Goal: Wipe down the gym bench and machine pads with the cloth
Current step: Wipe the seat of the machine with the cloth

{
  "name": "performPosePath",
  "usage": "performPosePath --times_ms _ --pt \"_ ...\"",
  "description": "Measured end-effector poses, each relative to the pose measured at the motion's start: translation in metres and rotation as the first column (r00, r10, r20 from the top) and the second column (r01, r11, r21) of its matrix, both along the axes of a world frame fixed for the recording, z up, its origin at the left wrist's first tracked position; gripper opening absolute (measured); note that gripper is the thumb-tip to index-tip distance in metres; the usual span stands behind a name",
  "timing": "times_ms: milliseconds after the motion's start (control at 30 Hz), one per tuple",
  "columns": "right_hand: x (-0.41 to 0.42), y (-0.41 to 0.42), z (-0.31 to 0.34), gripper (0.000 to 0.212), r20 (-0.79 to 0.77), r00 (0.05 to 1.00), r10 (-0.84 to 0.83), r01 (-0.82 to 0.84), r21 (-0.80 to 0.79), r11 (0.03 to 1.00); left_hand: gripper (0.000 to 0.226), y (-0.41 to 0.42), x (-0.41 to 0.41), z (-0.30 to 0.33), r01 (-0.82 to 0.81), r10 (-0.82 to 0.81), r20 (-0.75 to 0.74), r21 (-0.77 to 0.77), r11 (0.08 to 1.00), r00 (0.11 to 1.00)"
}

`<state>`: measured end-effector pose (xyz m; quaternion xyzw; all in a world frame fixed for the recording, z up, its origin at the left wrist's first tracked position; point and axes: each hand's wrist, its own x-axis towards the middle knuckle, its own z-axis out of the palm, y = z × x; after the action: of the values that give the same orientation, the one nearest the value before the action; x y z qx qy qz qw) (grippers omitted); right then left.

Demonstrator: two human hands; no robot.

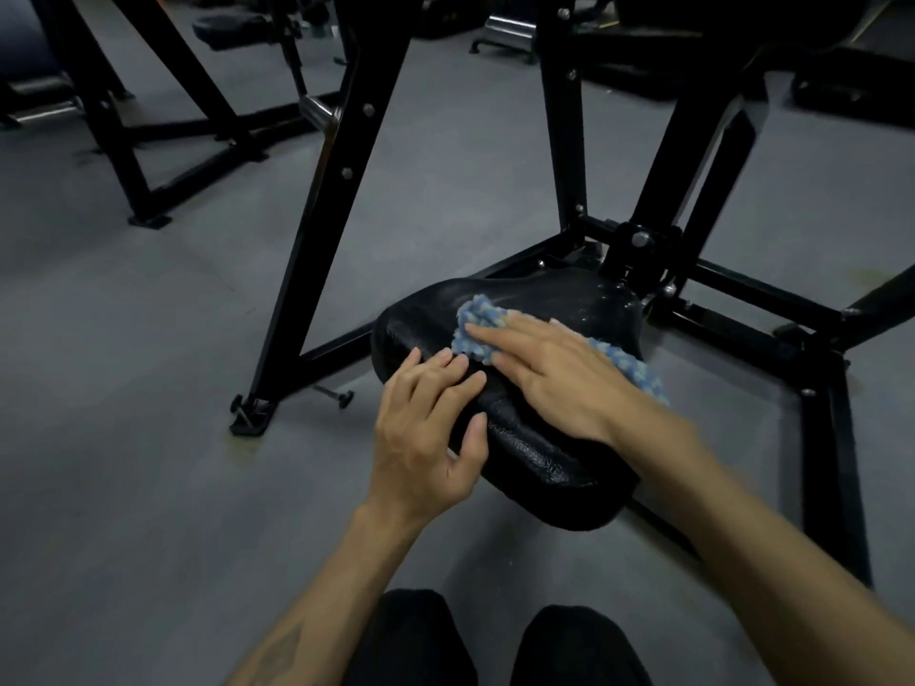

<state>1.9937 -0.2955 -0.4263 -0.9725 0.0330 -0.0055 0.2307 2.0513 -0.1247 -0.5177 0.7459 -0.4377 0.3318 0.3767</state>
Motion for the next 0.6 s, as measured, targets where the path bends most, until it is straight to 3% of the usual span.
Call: performPosePath --times_ms 167,300,400,533,600 --pt "-0.024 0.01 0.002 0.06 0.018 0.982 -0.19 0.187 0.124 0.975 0.039 0.008 -0.013 0.014 0.004 0.011 -0.142 0.112 0.994 0.99" --pt "-0.019 0.016 -0.002 0.053 -0.004 0.995 -0.103 0.103 0.057 0.993 0.044 0.013 -0.02 0.026 0.01 0.038 -0.204 0.231 0.973 0.978" --pt "0.001 0.004 -0.001 0.059 -0.059 0.998 -0.031 0.032 0.009 0.999 0.042 0.017 -0.019 0.037 0.038 0.034 -0.231 0.297 0.954 0.972" --pt "-0.016 0.019 0.001 0.06 -0.056 0.972 -0.229 0.227 -0.033 0.973 0.036 0.018 -0.019 0.049 0.049 0.054 -0.284 0.341 0.939 0.957" --pt "-0.028 0.032 0.0 0.058 -0.071 0.969 -0.236 0.235 -0.026 0.972 0.034 0.017 -0.022 0.056 0.059 0.072 -0.35 0.35 0.935 0.934"
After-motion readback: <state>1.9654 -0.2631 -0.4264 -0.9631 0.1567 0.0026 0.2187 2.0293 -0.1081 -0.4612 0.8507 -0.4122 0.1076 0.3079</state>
